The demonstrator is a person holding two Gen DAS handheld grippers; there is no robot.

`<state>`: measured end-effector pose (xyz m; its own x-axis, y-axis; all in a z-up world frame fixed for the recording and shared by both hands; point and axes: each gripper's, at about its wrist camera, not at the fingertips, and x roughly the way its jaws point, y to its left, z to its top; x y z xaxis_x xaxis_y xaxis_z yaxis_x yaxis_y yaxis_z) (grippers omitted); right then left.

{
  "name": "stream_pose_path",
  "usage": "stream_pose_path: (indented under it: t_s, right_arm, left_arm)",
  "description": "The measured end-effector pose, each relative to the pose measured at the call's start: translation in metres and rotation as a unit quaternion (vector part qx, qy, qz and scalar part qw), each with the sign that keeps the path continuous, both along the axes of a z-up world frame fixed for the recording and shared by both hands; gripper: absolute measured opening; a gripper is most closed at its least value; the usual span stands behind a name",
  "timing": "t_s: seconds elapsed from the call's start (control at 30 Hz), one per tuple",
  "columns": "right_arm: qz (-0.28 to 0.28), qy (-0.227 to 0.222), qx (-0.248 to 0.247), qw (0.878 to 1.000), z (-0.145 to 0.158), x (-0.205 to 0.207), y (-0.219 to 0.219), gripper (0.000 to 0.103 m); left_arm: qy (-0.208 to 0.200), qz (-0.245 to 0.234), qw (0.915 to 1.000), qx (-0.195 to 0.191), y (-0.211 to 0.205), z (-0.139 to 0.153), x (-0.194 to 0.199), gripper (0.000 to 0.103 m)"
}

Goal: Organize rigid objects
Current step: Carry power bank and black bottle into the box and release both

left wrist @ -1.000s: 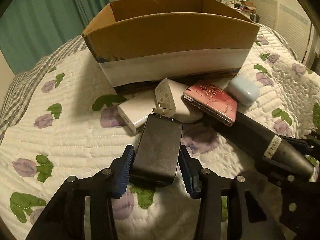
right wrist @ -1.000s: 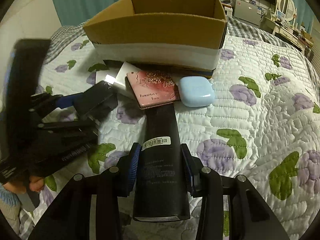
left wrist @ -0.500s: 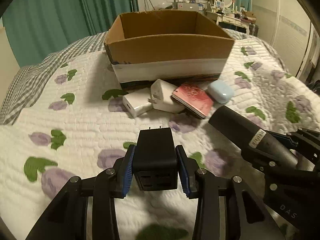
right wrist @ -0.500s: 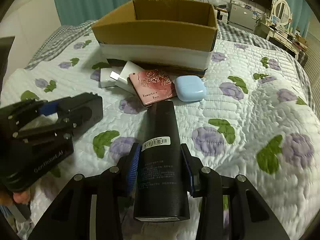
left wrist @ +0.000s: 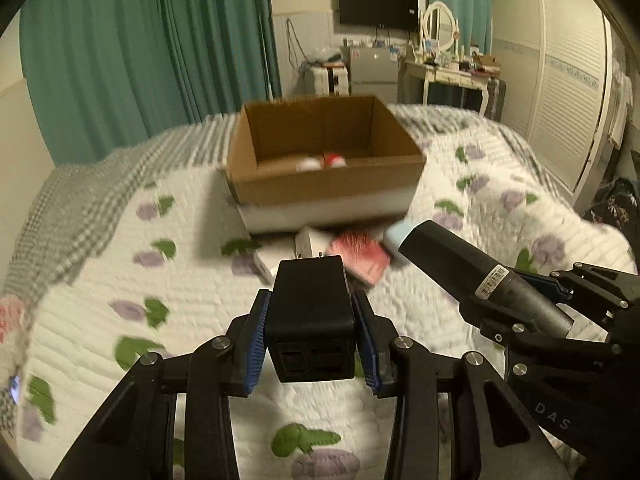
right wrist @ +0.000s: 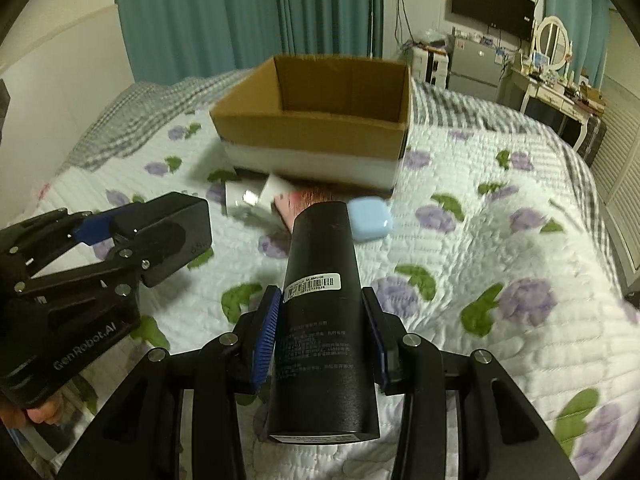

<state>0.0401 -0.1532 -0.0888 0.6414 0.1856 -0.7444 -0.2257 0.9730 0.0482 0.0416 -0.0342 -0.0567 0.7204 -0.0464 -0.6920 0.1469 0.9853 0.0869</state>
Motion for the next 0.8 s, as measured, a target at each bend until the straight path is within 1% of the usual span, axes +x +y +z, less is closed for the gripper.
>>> stream_pose_path:
  t_s: [0.2,0.3,0.4,0.5,0.63,0.8]
  right_arm:
    - [0.008,-0.041,0.006,0.999,0.039,0.014,-0.002,0.039]
    - [0.012,-0.059,0.005,0.998,0.058,0.027,-0.004,0.039]
    - [0.015,-0.073,0.009,0.997,0.074,0.039,-0.005,0.039]
    - [0.016,-0.081,0.018,0.996,0.087,0.057,-0.008,0.039]
    - [0.021,-0.094,0.003,0.995,0.099,0.079,-0.005,0.039]
    - [0.027,-0.104,-0.007,0.994,0.109,0.115,0.000,0.039]
  left_arm:
    - [-0.030,0.009,0.9995,0.004,0.004,0.035,0.020,0.040]
    - [-0.041,0.004,0.9991,0.011,0.004,0.048,0.033,0.040]
    - [-0.053,0.002,0.9986,0.007,0.006,0.063,0.048,0.040]
    - [-0.070,0.002,0.9974,0.016,0.003,0.078,0.067,0.040]
    - [-0.077,0.000,0.9969,0.015,0.000,0.089,0.092,0.040]
    - [-0.075,0.004,0.9970,0.015,0.000,0.093,0.128,0.040]
